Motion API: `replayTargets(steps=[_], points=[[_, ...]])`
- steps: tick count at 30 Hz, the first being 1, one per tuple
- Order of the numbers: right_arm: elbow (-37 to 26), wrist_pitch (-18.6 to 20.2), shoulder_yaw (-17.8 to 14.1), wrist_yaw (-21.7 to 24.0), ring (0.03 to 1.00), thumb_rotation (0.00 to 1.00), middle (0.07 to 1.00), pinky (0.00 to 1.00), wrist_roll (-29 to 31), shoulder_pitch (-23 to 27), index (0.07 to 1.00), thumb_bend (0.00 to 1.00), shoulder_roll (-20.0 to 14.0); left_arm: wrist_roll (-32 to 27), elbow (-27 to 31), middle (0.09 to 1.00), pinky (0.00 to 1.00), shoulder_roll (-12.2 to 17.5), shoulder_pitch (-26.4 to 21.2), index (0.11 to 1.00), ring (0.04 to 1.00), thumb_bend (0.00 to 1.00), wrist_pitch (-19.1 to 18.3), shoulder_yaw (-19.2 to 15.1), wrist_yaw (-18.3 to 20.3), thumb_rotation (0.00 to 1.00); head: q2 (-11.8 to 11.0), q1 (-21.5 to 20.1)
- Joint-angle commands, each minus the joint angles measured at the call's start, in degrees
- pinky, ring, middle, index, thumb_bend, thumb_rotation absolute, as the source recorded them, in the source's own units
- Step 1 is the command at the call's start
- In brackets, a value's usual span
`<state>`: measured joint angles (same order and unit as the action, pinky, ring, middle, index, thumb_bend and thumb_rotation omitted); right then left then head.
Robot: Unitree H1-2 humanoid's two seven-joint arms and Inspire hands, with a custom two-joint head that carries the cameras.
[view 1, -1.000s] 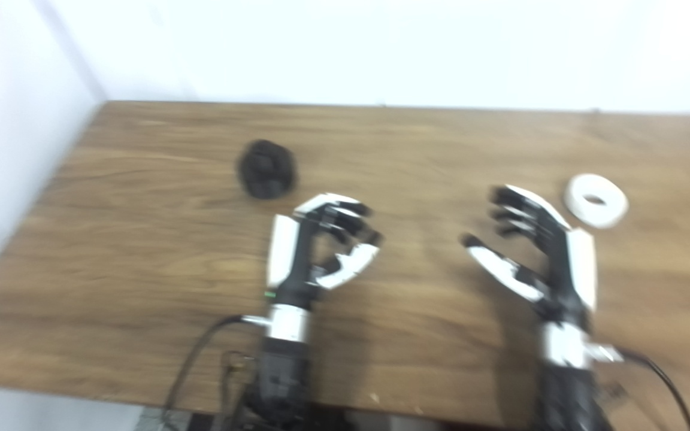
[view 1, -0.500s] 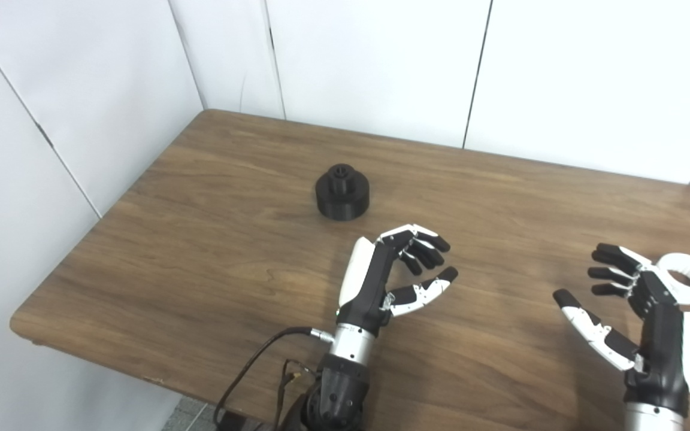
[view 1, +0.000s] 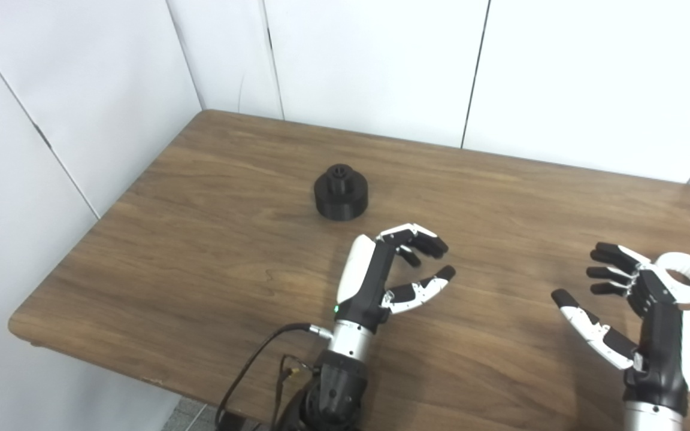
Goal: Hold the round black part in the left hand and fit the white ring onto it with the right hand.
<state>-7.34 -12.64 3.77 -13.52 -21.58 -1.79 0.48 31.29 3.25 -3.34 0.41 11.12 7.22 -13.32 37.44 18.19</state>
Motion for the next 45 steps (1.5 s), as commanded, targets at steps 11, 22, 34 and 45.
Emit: replayTargets(steps=[11,22,34,45], points=[[2.5,-1.9,-0.2,0.0,0.614,0.19,0.685,0.52,0.1,-1.5,0.694,0.72,-0.8,4.3,5.2,0.822,0.7,5.7,-4.3,0.737,0.802,0.61,-6.5,-2.6,0.6,0.28,0.0,0.0],[2.4,-1.8,-0.1,0.1,0.615,0.2,0.688,0.52,0.0,-1.5,0.696,0.72,-0.8,8.2,6.8,0.941,0.83,10.2,-7.3,0.832,0.94,0.66,-11.8,-5.0,1.8,0.38,0.0,0.1],[2.9,-1.9,-0.3,0.1,0.61,0.17,0.687,0.51,0.5,-1.4,0.696,0.72,-0.6,8.7,7.3,1.0,0.93,16.5,-10.6,0.93,1.0,0.82,-15.7,-7.7,3.3,0.45,-0.3,0.3],[3.7,-2.3,-0.4,-0.1,0.609,0.2,0.687,0.51,0.3,-1.2,0.697,0.72,-0.8,12.0,5.7,1.0,1.0,21.9,-13.6,0.969,1.0,0.92,-19.6,-9.2,4.5,0.51,-0.4,0.6]])
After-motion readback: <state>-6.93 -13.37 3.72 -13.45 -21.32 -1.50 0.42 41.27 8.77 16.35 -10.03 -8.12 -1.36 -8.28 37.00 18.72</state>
